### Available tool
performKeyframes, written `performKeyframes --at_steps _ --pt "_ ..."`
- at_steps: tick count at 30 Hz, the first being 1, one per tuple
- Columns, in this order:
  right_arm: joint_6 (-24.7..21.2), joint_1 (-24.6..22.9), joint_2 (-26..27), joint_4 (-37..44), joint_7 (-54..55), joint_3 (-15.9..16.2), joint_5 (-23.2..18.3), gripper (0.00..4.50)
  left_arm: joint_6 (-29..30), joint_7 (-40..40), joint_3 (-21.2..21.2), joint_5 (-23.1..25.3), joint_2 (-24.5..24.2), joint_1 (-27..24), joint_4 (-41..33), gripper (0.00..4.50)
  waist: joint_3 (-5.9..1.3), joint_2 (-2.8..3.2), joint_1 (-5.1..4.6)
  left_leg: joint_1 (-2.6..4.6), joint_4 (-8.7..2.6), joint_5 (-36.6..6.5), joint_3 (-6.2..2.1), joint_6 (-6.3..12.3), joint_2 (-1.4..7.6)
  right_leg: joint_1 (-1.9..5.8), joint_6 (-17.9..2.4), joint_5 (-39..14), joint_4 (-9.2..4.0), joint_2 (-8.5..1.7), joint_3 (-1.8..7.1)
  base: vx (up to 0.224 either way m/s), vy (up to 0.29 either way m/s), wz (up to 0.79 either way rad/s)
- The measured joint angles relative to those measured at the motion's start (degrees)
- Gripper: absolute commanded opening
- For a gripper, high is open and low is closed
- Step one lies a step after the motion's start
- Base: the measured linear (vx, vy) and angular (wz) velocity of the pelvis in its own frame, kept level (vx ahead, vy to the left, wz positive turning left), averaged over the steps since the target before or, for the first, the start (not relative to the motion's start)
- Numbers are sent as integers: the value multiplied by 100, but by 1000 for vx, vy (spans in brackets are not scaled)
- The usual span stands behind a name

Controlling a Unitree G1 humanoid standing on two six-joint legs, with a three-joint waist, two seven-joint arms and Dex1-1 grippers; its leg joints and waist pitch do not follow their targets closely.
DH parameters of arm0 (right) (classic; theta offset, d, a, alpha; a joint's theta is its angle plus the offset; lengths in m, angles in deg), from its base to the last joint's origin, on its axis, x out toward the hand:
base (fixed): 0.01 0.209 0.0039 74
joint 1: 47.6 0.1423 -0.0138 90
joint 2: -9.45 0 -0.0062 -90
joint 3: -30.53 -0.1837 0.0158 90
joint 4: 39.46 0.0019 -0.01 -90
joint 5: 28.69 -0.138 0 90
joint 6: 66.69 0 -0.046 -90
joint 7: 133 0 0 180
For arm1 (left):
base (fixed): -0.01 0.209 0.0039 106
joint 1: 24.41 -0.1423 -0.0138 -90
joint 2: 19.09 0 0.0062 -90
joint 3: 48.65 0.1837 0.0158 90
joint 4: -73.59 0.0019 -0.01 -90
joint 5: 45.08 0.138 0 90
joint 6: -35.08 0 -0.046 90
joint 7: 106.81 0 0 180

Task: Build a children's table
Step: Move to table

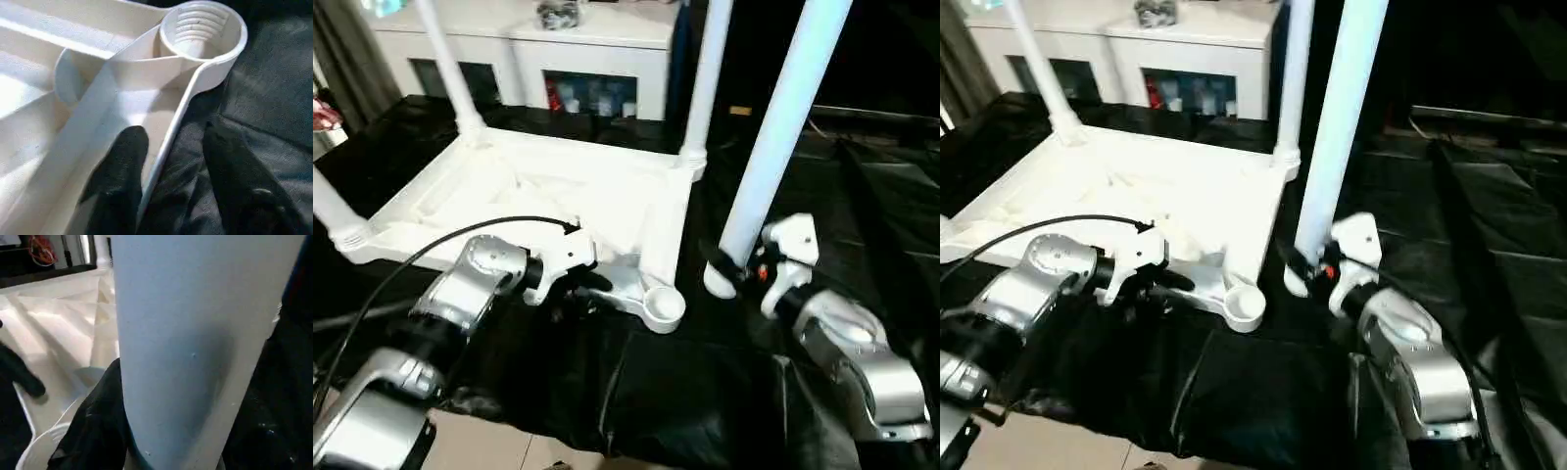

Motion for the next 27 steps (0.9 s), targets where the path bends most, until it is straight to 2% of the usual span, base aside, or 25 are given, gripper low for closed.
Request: performKeyframes --at_steps 2,4,5,7,8,9,12,13,16,18,27 --pt "0 0 -2 9 -10 -2 0 191 -172 4 1 60 86 153 295 172 0 0 23 3 0 -2 1 -10 3 5 -2 1 -1 0 -5 0 0 0" --pt "0 0 4 9 -32 1 -3 191 -309 3 4 128 147 232 453 103 0 0 48 3 0 -5 8 -25 12 6 -5 4 -2 -1 -10 0 0 0" --pt "0 0 -1 10 -33 -2 -6 191 -373 4 4 166 177 268 552 98 0 0 56 2 0 -3 9 -28 15 6 -5 4 -1 -1 -14 0 0 0" --pt "1 0 -3 11 -34 -2 -11 191 -534 32 17 221 223 346 719 136 1 2 75 0 0 0 16 -33 29 8 -6 5 -2 -1 -27 0 0 0" --pt "1 0 -3 11 -34 -1 -12 191 -601 28 56 258 250 428 823 75 1 2 83 1 0 2 24 -35 37 11 -7 5 -2 -1 -34 0 0 0" --pt "1 0 3 17 -42 6 -17 191 -672 25 65 315 256 467 911 55 0 7 88 1 0 4 28 -37 45 13 -7 5 -2 -1 -41 0 0 0" --pt "0 -2 -4 19 -42 4 -18 191 -892 110 179 466 274 568 1069 78 1 11 84 0 0 5 28 -39 50 16 -7 5 -5 -1 -48 0 0 0" --pt "1 -2 -3 23 -43 5 -19 191 -920 108 208 484 336 635 1132 37 -1 15 80 1 0 4 30 -39 50 17 -7 5 -8 -1 -47 0 0 0" --pt "0 -7 -5 25 -45 2 -19 191 -1072 113 224 579 392 708 1342 36 1 18 52 3 -5 4 31 -39 55 17 -7 4 -8 0 -51 0 0 0" --pt "0 -8 -4 27 -45 4 -20 191 -1163 160 238 637 456 793 1475 10 1 23 50 4 -13 6 31 -42 55 16 -8 4 -9 0 -53 0 0 0" --pt "0 -27 -3 82 -45 5 -23 191 -1245 333 230 682 532 894 1704 0 0 27 58 11 -32 15 32 -54 55 16 -10 3 -10 0 -55 0 0 0"
